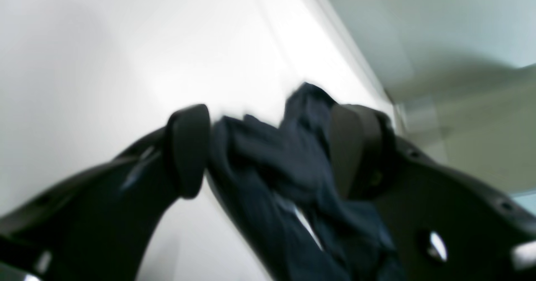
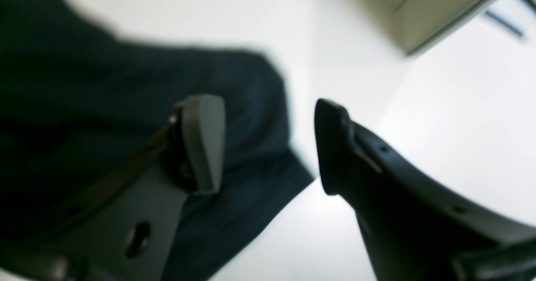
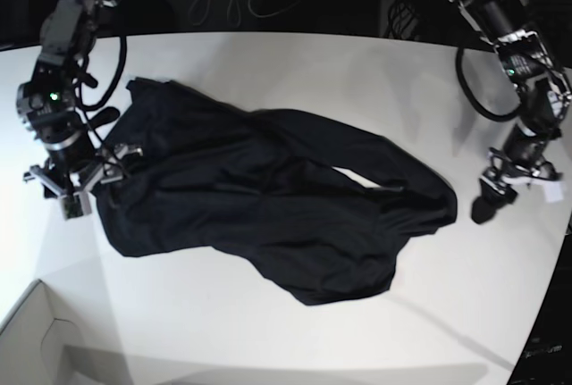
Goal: Layout the t-shirt on the table in an organized manner, then fold the t-shirt properly
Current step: 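Release the shirt and regrasp a new edge with the right gripper, then lift the shirt with the left gripper and drag it aside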
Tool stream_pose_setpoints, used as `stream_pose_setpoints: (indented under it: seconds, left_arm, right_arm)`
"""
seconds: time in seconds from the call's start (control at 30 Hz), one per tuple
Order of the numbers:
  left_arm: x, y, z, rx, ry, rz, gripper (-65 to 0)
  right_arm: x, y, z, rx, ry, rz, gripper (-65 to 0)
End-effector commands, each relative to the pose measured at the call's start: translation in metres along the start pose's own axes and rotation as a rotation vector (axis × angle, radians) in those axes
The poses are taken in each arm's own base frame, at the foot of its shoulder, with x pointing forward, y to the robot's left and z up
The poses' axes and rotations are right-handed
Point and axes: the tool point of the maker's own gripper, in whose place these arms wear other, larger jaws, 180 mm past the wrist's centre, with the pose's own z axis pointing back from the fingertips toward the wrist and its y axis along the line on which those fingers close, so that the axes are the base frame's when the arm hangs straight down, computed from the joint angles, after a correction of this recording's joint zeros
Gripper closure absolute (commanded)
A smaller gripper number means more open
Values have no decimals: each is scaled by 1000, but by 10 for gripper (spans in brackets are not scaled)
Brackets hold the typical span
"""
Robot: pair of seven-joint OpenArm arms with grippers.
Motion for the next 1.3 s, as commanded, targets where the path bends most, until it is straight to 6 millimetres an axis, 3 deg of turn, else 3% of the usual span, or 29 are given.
stream_pose_setpoints:
  seconds: [0.0,0.13,0.27,0.4,0.5,0.57,0.7,0.77,0.87,1.07,1.13,1.27]
  left_arm:
    - [-14,-19,-6,-56,22,-7,-433]
    - [-87,-55,-24,-137,166,24,-433]
    - [-128,-88,-35,-189,264,-30,-433]
    - [-147,-96,-39,-187,312,-67,-433]
    - [-152,-90,-40,-163,329,-91,-433]
    - [-152,-83,-40,-135,337,-123,-433]
    - [-130,-53,-33,-45,308,-175,-433]
    - [-115,-38,-30,4,284,-201,-433]
    - [-88,-8,-29,96,262,-234,-433]
    - [-17,46,-25,215,125,-235,-433]
    - [7,54,-25,233,92,-247,-433]
    - [50,50,-28,237,32,-280,-434]
  right_arm:
    - [8,0,5,-3,-39,2,-348]
    - [-33,28,16,47,52,-45,-348]
    - [-70,69,30,146,143,-41,-348]
    - [-96,115,34,270,213,-32,-348]
    - [-118,130,31,309,272,-46,-348]
    - [-122,138,25,331,285,-51,-348]
    - [-132,148,18,358,316,-66,-348]
    - [-130,167,20,398,314,-74,-348]
    - [-124,205,29,494,305,-45,-348]
    - [-115,295,66,729,282,21,-348]
    - [-108,320,79,798,265,39,-348]
    - [-90,348,92,869,221,44,-348]
